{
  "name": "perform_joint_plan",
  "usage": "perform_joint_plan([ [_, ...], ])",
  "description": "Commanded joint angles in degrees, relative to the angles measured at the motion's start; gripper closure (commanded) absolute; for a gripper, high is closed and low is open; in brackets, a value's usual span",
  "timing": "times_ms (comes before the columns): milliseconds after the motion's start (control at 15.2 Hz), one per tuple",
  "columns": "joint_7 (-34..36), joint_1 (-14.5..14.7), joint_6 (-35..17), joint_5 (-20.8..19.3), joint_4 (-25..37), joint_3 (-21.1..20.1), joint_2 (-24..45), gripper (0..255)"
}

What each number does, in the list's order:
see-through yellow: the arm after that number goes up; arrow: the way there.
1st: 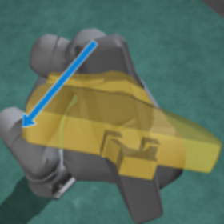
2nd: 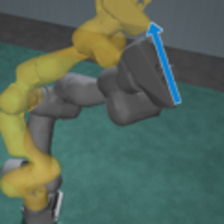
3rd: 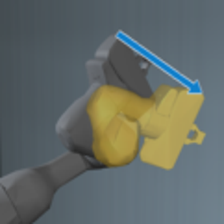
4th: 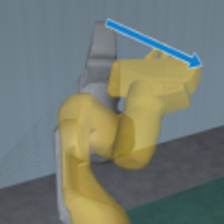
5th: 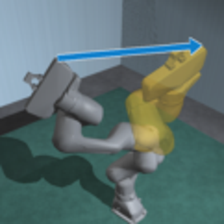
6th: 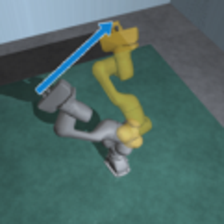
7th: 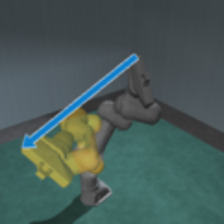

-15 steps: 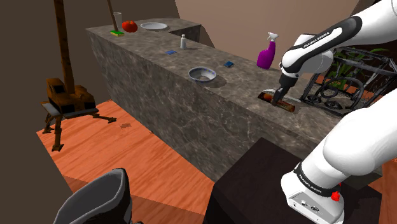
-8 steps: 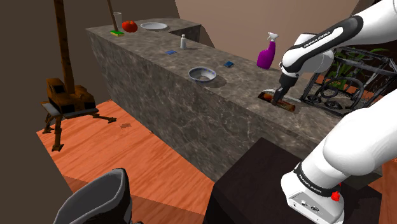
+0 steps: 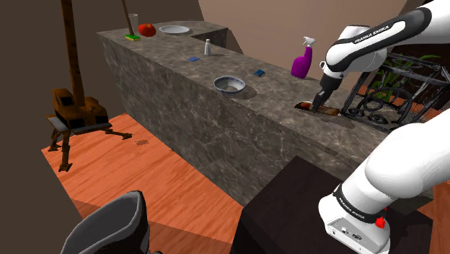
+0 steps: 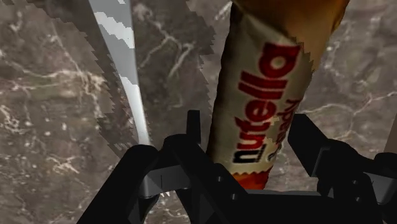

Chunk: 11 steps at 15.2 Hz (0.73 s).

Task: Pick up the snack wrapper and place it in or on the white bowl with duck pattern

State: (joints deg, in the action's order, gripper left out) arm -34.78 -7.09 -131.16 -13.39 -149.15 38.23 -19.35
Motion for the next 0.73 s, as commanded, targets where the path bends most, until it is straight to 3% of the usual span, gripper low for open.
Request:
perform_joint_plan([
  [0,0.48,-0.43,1.99,-0.54,0.56,-0.63,-1.49,255],
  [660,1.85,-1.34,11.21,-1.22,4.86,-3.41,-6.64,255],
])
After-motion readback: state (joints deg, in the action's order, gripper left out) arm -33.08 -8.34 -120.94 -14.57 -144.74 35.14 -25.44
